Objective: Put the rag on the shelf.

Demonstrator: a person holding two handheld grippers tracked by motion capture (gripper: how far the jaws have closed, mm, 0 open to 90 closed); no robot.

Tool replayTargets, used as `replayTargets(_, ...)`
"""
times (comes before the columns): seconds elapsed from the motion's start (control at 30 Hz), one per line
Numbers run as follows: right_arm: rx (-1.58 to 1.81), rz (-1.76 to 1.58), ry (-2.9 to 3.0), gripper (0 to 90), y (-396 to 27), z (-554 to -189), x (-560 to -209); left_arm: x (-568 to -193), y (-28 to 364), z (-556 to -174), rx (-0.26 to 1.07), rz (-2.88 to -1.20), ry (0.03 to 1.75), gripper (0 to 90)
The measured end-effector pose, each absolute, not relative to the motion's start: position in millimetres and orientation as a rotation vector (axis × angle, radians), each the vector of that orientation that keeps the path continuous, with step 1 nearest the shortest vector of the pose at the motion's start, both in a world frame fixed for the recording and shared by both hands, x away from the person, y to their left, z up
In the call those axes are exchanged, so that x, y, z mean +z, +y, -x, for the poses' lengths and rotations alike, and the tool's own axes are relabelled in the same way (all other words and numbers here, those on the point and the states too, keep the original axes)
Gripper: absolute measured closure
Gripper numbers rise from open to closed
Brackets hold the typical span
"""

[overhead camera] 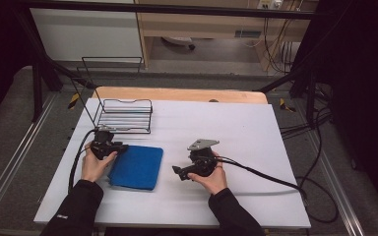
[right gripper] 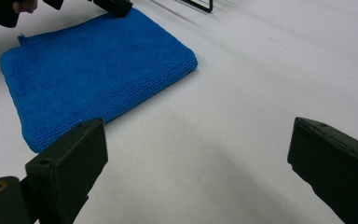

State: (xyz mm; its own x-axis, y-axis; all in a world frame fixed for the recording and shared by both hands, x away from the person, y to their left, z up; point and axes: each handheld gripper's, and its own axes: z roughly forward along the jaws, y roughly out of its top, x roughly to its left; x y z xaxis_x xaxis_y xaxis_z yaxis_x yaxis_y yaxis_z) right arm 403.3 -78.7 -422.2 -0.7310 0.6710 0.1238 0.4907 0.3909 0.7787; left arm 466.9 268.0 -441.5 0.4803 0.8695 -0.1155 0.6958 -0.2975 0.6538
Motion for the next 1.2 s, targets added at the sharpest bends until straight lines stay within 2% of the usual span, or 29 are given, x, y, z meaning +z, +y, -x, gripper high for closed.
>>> replayTargets(0.23,1.268,-1.034,2.434,5.5,-79,-404,-420,-442,268,-467,0.335,-2.083,1.281,68.7)
replayTargets(0.33,1.273,-1.032,2.432,5.5,-80,-404,-420,-442,266,-466,0.307,-2.075,1.284,78.0)
replayTargets(0.43,1.284,-1.036,2.43,5.8,-80,-404,-419,-441,266,-465,0.303,-2.081,1.279,81.5)
replayTargets(0.73,1.344,-1.105,2.352,8.3,-73,-415,-412,-442,263,-463,0.347,-2.115,1.238,83.0)
replayTargets(0.83,1.371,-1.148,2.32,14.4,-63,-421,-411,-443,263,-462,0.355,-2.113,1.227,82.8)
replayTargets(1.0,1.34,-1.174,2.339,19.5,-42,-436,-419,-443,262,-461,0.376,-2.119,1.216,82.7)
replayTargets(1.2,1.306,-1.218,2.331,32.0,-22,-453,-431,-444,267,-462,0.344,-2.099,1.216,82.4)
